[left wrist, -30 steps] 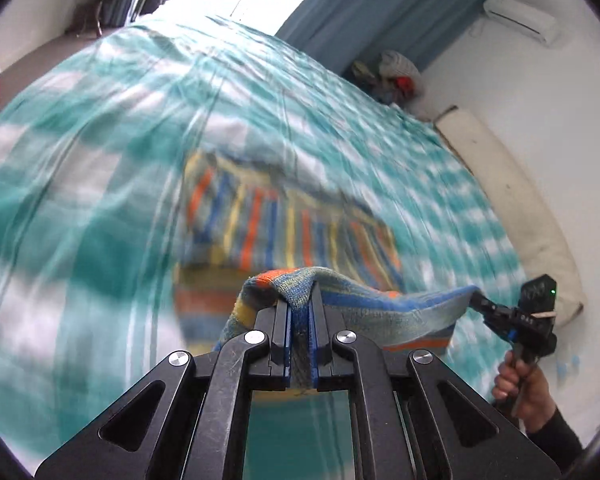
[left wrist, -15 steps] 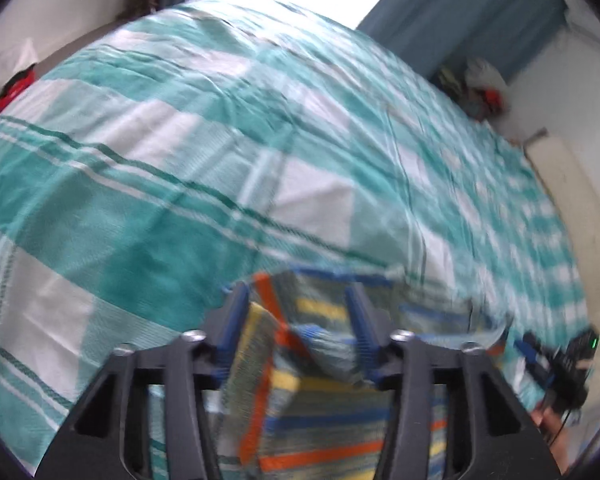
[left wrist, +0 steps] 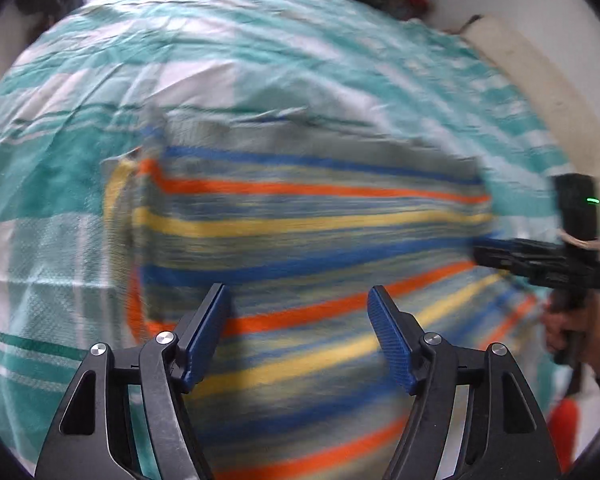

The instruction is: Fold small clothes

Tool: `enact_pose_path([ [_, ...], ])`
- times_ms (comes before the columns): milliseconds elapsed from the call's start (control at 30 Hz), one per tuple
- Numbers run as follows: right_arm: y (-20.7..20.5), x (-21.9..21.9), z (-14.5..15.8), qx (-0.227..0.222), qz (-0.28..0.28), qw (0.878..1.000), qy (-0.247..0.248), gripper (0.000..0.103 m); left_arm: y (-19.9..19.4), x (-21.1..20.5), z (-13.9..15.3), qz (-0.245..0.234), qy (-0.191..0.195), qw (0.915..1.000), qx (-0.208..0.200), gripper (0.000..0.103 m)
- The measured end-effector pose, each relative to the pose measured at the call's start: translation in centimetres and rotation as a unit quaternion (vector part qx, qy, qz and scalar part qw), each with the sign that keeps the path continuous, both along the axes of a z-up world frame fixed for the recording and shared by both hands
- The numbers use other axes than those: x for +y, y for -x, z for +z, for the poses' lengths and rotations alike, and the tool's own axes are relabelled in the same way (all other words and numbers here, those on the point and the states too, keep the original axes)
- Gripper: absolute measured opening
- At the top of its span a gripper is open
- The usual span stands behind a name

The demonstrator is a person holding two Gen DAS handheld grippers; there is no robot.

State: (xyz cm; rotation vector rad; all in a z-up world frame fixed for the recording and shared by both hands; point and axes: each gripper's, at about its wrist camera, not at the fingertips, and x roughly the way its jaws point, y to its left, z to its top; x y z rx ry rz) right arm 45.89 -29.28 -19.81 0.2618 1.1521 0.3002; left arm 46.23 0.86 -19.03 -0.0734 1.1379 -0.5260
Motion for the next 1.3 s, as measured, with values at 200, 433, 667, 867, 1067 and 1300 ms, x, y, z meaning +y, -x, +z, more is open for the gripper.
enact_pose_path([
  [200,4.2,-0.6,2.7,-0.055,-0.032,0.998,0.017,0.043,4.6,3.3,3.1,0.02,0.037,0.9987,-0.029,0.083],
  [433,11.7,1.5,-0.5,-0.042,0.005,0.997,0.068,0.054,10.6,2.9,-1.7,0.019,-0.065,0.9974,-0.022,0.086],
  [667,18.2,0.7,2.3,-0.1,-0.061,0.991,0.071,0.056,14.7,5.0,1.6,0.066,-0.028,0.9969,-0.033,0.089],
  [867,22.1,2.0,-0.7,-0.073,-0.086,0.987,0.113,0.078,17.8,4.7,-1.3,0.088,-0.062,0.9934,-0.04,0.095],
  [1067,24.6,3.1,-1.7,-0.121,-0.088,0.981,0.124,0.099,18.6,4.2,-1.7,0.074,-0.071,0.992,-0.074,0.102],
  [1300,24.4,3.5,-2.3,-0.124,-0.082,0.982,0.12,0.103,19.1,4.2,-1.8,0.075,-0.067,0.9911,-0.087,0.102],
])
